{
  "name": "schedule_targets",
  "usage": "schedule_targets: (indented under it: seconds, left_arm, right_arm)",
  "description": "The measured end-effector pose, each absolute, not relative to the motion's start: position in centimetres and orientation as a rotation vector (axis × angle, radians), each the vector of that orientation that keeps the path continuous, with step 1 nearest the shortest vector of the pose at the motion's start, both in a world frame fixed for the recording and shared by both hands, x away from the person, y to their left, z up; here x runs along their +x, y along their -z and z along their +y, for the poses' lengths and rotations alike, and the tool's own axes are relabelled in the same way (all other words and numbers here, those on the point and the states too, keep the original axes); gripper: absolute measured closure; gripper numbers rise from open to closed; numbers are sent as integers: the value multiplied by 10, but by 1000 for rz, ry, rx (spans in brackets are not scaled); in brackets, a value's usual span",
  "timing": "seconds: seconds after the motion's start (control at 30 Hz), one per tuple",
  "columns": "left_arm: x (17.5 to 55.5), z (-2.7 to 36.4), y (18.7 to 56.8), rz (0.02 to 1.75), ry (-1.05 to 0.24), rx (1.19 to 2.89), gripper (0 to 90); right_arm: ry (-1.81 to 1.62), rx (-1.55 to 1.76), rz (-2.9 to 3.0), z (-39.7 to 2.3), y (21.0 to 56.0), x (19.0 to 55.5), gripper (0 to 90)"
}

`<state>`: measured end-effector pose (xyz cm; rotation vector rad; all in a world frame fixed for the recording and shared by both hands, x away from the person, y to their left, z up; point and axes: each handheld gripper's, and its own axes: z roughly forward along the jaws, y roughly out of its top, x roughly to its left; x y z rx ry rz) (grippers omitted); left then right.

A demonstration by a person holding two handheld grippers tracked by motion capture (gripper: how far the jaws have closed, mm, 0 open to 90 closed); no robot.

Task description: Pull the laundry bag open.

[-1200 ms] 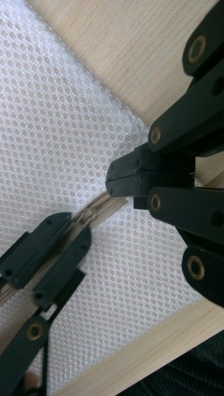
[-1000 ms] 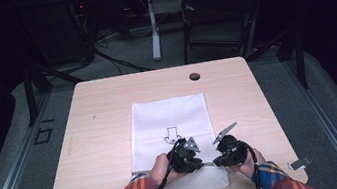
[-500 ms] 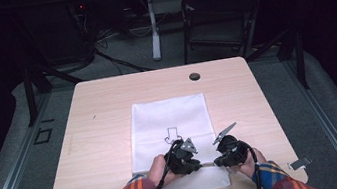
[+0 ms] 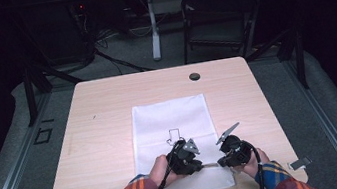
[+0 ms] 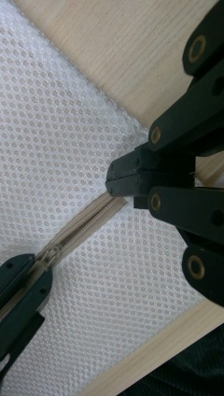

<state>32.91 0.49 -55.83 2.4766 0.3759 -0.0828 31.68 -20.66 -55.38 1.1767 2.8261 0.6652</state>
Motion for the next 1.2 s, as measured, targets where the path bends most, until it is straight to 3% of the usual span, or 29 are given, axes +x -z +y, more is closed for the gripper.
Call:
schedule_targets:
  seconds: [1.2]
  left_arm:
    - [330,27,556,371,111,2489,819]
  right_arm:
    - [-643,1191,2829,-208,553,315,900]
